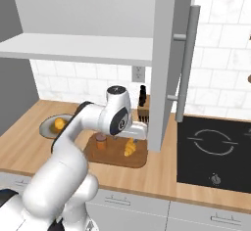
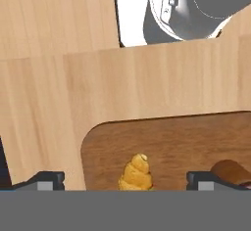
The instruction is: From the different types of pastries on the counter, select a croissant and place it on the cutting board. Then retrieve a jar of jam from the cabinet and place it alongside the croissant on the cutting board.
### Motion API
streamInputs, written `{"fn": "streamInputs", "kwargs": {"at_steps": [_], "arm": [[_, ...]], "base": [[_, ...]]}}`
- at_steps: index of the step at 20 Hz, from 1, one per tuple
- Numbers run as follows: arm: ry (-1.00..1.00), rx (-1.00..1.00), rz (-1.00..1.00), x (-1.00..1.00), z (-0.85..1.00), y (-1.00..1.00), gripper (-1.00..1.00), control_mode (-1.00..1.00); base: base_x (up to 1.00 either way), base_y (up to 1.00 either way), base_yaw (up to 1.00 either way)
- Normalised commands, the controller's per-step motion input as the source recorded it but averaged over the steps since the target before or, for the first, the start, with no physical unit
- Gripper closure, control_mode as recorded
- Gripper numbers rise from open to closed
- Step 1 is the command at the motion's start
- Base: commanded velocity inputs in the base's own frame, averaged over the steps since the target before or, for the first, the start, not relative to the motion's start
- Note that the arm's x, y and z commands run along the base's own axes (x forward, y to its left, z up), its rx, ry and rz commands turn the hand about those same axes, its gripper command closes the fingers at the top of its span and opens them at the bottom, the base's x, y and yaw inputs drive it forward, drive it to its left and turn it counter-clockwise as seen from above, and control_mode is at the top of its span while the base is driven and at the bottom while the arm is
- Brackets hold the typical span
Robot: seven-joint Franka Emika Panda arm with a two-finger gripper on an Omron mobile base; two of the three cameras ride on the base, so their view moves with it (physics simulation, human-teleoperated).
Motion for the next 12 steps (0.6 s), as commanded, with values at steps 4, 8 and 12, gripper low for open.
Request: {"fn": "streamInputs", "kwargs": {"at_steps": [4,8,12], "arm": [[-0.26,-0.15,0.0,-0.78,0.28,-0.22,-1.0,-1.0],[-0.21,-0.1,0.0,-0.96,0.27,-0.32,-1.0,-1.0],[-0.23,-0.1,0.0,-0.99,0.29,-0.35,-1.0,-1.0]], "base": [[0.0,0.0,0.0],[0.0,0.0,0.0],[0.0,0.0,0.0]]}}
